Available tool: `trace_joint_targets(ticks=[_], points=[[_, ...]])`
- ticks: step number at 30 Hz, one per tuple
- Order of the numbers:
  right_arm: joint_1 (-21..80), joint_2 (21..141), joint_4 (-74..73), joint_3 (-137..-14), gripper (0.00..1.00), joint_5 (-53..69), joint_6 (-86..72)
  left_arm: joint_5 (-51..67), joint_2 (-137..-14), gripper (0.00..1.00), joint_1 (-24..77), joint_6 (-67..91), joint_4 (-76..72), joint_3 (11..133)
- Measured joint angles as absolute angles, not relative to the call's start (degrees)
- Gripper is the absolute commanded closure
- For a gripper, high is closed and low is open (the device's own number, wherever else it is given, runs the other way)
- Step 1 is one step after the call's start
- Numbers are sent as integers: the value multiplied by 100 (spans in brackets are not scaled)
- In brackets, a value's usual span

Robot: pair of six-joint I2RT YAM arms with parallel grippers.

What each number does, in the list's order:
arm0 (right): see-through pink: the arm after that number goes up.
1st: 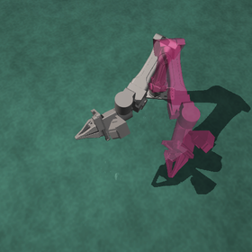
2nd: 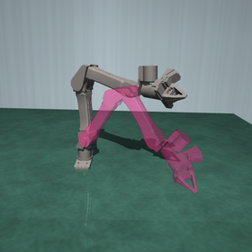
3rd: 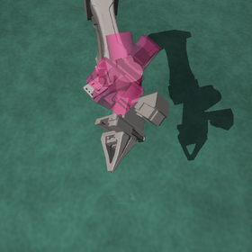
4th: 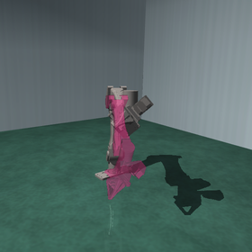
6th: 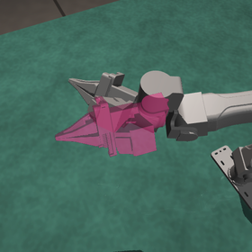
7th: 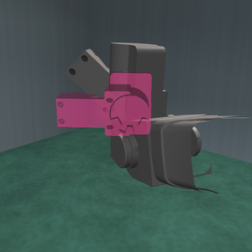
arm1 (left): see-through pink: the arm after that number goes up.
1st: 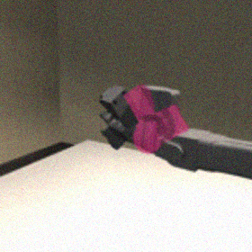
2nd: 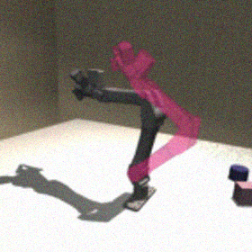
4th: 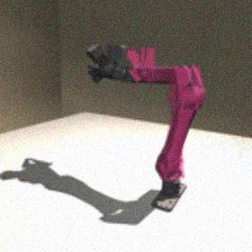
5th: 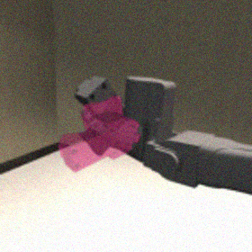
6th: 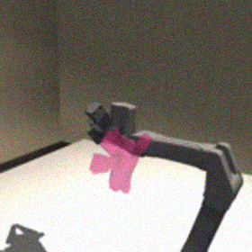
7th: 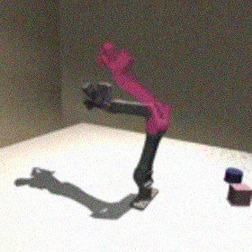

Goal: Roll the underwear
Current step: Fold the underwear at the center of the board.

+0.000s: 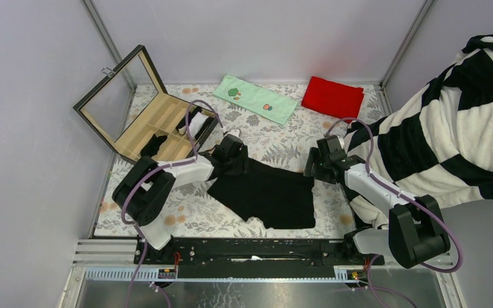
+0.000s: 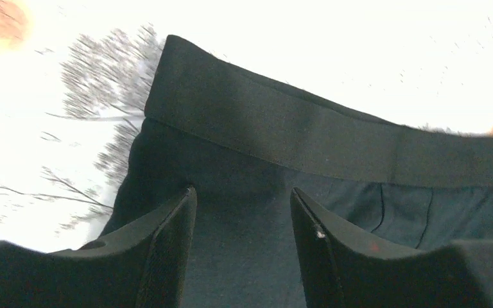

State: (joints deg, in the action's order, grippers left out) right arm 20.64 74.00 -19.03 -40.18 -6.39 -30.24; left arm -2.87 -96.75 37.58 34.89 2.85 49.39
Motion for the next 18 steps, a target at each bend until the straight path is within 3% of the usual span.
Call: trace_joint_targets(ticks=[12, 18], points=[[1612, 7695, -1531, -4018, 30, 646, -3109, -375, -9859, 35, 3301, 3247, 305, 5196], [1590, 8086, -1428, -4018, 37, 843, -3175, -600, -8858, 33, 3684, 3251, 679, 5129]])
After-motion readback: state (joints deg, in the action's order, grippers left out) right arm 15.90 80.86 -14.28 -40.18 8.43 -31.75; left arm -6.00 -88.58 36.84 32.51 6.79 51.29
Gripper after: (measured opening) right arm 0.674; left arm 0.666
